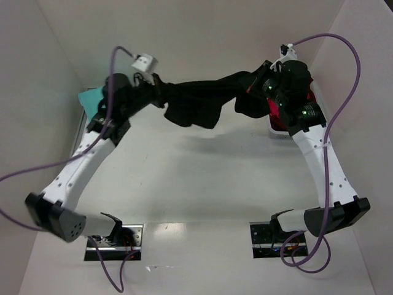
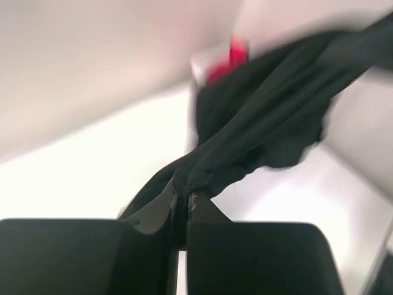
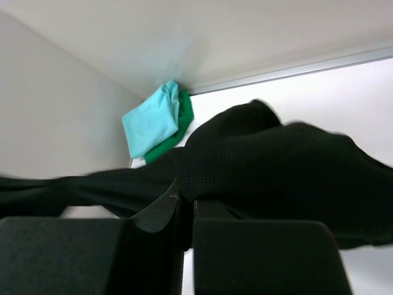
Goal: Fold and stack the t-shirts
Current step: Move the tshirt to the center of the board
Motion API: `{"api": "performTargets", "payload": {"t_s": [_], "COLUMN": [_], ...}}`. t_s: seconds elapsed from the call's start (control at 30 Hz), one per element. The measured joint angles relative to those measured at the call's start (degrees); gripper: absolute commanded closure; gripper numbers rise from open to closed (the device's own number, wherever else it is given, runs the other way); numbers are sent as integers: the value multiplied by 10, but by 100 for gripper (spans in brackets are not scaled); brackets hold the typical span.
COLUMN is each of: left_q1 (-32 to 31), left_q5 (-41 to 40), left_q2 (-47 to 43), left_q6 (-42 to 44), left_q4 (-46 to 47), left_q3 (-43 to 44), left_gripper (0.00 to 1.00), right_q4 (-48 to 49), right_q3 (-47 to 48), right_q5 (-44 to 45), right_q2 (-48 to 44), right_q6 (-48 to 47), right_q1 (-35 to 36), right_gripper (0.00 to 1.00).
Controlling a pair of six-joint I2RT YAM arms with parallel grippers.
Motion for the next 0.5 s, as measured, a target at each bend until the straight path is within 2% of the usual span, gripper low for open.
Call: {"api": "performTargets", "payload": {"t_s": [0.1,0.17,0.5], "left_q1": [26,39,64], "left_q5": [3,3,-12], "left_q2": [-87,-104,-75], "left_q6": [-2,-5,-14], "left_q4": [-6,-34,-138], "left_q3": [8,23,72], "left_gripper": [100,100,100], "right_q4": [3,5,-2], "right_q3": [19,28,36], "right_q5": [-9,-12,-22], "right_q2": [6,10,22], "right_q6": [5,12,17], "right_q1": [6,11,15], "right_gripper": [99,99,98]}}
